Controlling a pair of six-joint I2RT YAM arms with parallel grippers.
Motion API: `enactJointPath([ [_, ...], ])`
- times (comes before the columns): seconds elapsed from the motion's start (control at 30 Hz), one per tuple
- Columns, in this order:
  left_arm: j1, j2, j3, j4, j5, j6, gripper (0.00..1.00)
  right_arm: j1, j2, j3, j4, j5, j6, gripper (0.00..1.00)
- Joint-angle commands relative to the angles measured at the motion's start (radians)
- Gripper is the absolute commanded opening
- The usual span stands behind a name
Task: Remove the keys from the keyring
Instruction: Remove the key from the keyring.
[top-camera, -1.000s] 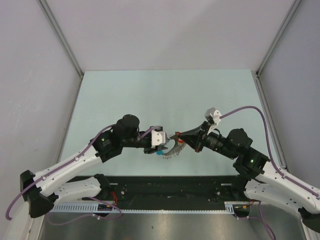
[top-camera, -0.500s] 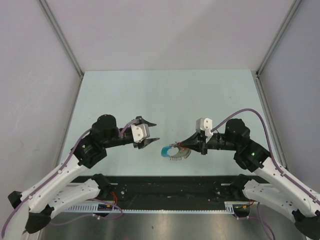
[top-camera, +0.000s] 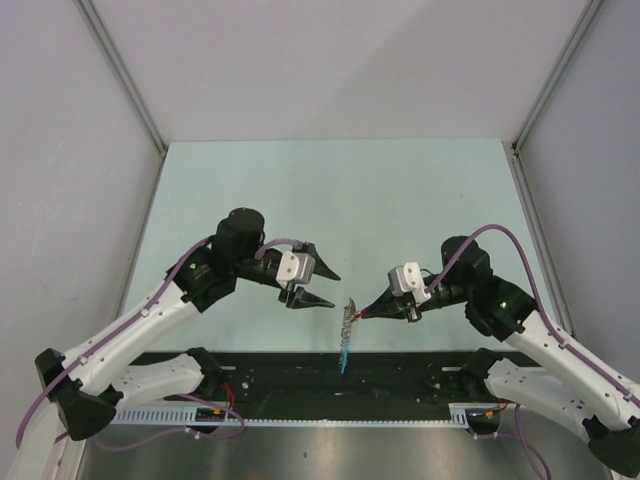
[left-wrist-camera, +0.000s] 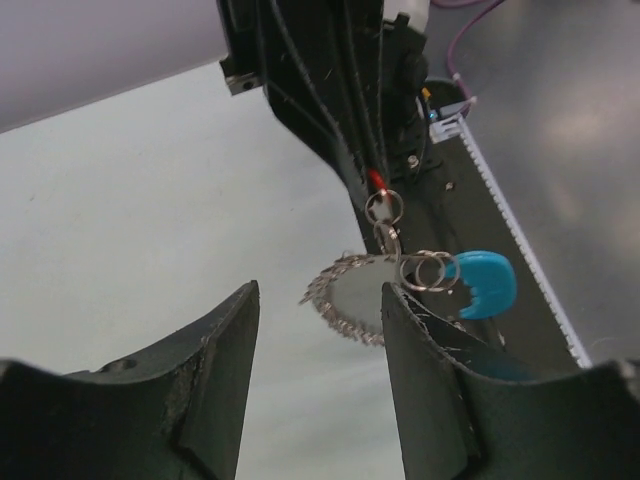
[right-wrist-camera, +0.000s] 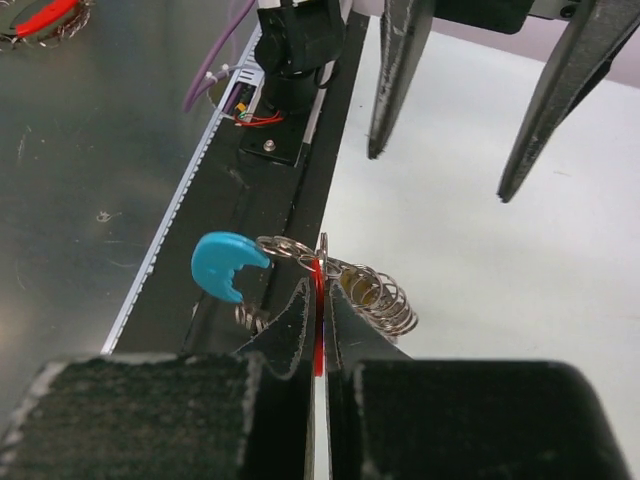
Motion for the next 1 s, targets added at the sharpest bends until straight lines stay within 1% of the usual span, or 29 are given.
enactJointPath([
  [0.0,-0.019,-0.013,-0.051,0.110,0.178,-0.155,0.56,0.003,-0.011,0.060,0.048,-0.014,-0.058,0.00],
  [0.03,-0.028,-0.016,-0.062,0.148,0.175,-0.179,0.56,0.003,-0.007,0.060,0.045,0.005,-0.065,0.00],
  [0.13,-0.071,-0.019,-0.088,0.167,0.095,-0.219,0.54,0.001,-0.004,0.060,0.042,0.025,-0.086,0.00],
  [0.23,-0.088,-0.007,-0.111,0.181,0.057,-0.275,0.52,0.000,-0.001,0.060,0.060,0.041,-0.106,0.00],
  [0.4,-0.091,0.028,-0.120,0.193,0.048,-0.314,0.48,0.001,0.008,0.060,0.076,0.035,-0.132,0.00],
  [0.57,-0.091,0.054,-0.114,0.199,0.019,-0.318,0.47,0.001,0.019,0.063,0.048,0.002,-0.161,0.00],
  [0.7,-0.091,0.091,-0.094,0.171,0.049,-0.308,0.46,0.001,0.021,0.064,0.028,0.000,-0.178,0.00],
  [0.97,-0.091,0.155,-0.054,0.139,0.129,-0.295,0.38,0.003,0.022,0.066,0.013,-0.012,-0.200,0.00],
])
